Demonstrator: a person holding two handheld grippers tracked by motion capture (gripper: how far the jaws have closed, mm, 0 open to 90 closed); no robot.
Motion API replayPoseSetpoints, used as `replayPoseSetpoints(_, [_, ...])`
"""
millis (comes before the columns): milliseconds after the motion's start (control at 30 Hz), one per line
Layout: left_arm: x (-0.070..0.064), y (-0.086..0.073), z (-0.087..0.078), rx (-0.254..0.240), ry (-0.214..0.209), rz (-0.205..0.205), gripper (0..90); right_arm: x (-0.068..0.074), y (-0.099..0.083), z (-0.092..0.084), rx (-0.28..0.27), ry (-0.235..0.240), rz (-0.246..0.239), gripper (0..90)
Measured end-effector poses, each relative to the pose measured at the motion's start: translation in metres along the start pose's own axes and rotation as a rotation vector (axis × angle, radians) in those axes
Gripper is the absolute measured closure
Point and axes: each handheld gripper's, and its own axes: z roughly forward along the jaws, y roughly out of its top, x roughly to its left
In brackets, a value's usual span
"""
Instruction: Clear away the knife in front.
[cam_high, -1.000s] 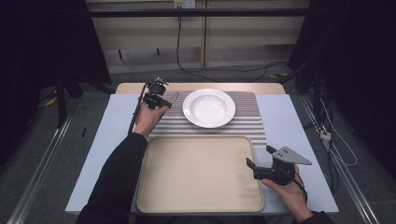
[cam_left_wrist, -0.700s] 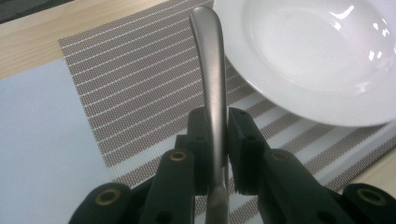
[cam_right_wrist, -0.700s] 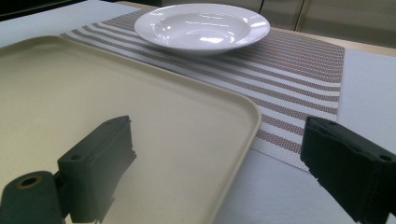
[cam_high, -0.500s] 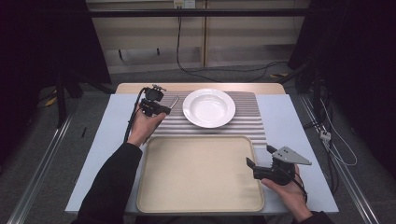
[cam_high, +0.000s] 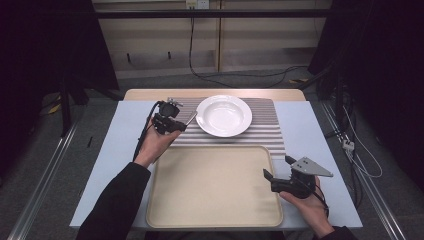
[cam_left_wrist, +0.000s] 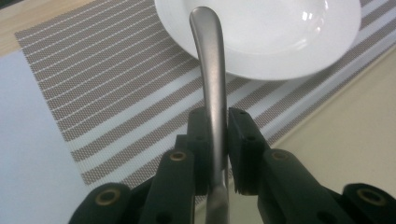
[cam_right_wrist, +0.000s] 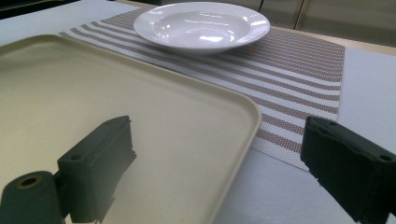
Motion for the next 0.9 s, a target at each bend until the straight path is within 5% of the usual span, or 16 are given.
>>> replayPoseSetpoints(900, [-0.047,-0.041,-0.01,0.062,-0.046,0.05,79.9,0.0,0.0,0.0,0.001,-0.003,0.001,9.6])
